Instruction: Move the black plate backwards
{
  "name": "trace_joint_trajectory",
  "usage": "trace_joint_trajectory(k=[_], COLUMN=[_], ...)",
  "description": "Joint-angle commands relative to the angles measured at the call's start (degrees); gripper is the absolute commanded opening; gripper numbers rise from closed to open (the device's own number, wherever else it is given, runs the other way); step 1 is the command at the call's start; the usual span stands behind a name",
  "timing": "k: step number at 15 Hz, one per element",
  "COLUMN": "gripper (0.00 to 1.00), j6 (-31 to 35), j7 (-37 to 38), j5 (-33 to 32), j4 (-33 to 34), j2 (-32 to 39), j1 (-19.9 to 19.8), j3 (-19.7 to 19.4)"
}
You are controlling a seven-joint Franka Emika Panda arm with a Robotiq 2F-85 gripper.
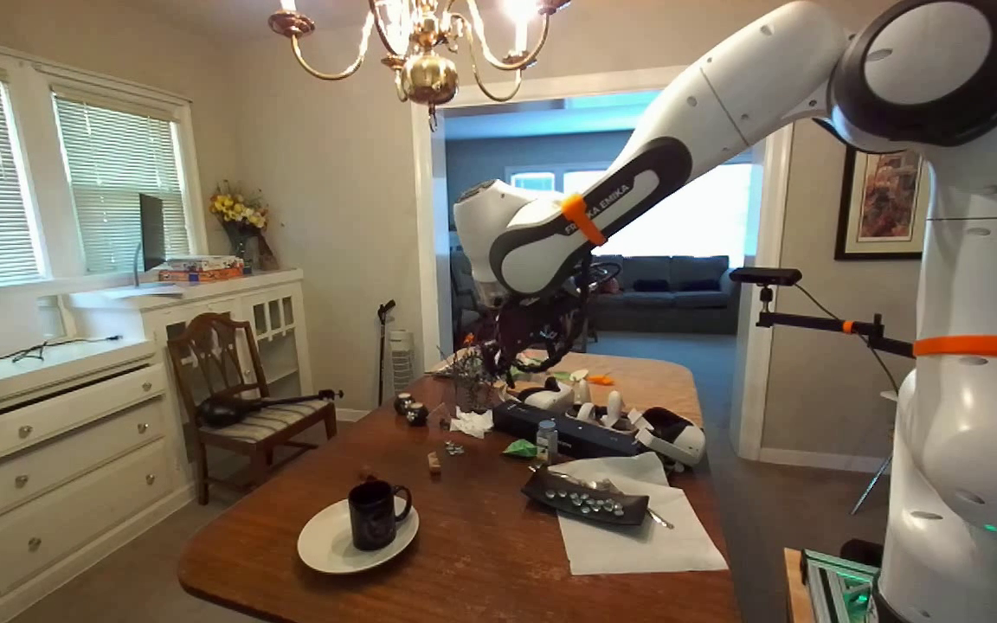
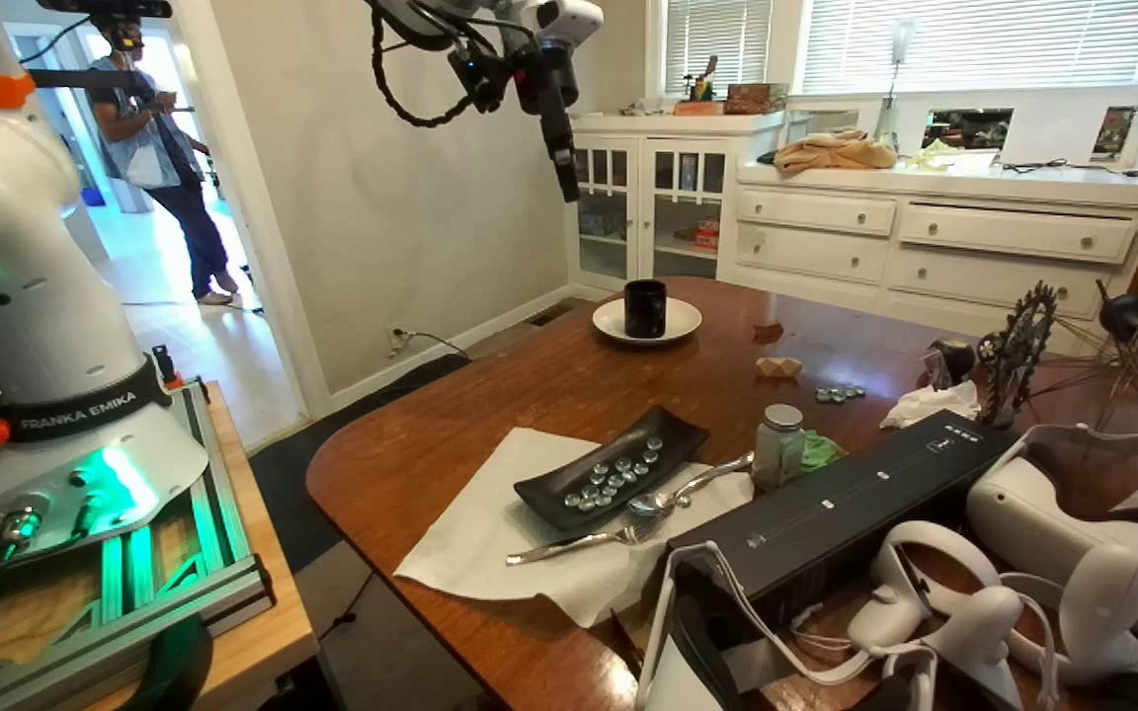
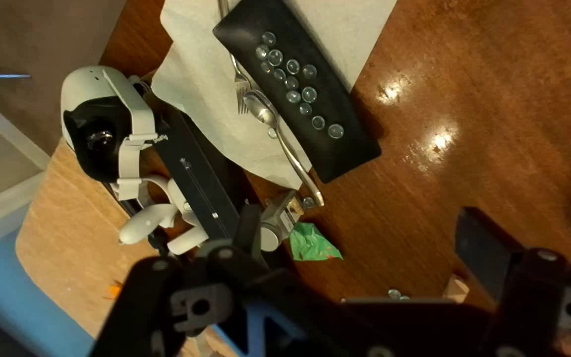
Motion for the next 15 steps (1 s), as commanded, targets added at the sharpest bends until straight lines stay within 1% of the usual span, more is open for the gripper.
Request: trace_joint_trajectory(k=[1, 3, 6, 8, 12, 15], gripper=[1.0, 1.0, 1.0, 1.0, 1.0, 1.0], j6=[0.1, 0.3, 0.3, -1.7, -1.5, -1.4], j7=[1.2, 1.4, 1.4, 7.4, 14.2, 15.2], j5=[0.2, 0.3, 0.2, -3.6, -9.1, -10.0], j4=[0.9, 1.5, 1.6, 3.8, 6.9, 11.9], j2=[1.9, 3.6, 2.8, 6.5, 14.1, 22.3], j1=[2.3, 2.7, 3.0, 3.7, 5.2, 6.0], j3=[-3.1, -4.2, -4.1, -4.5, -6.6, -8.3])
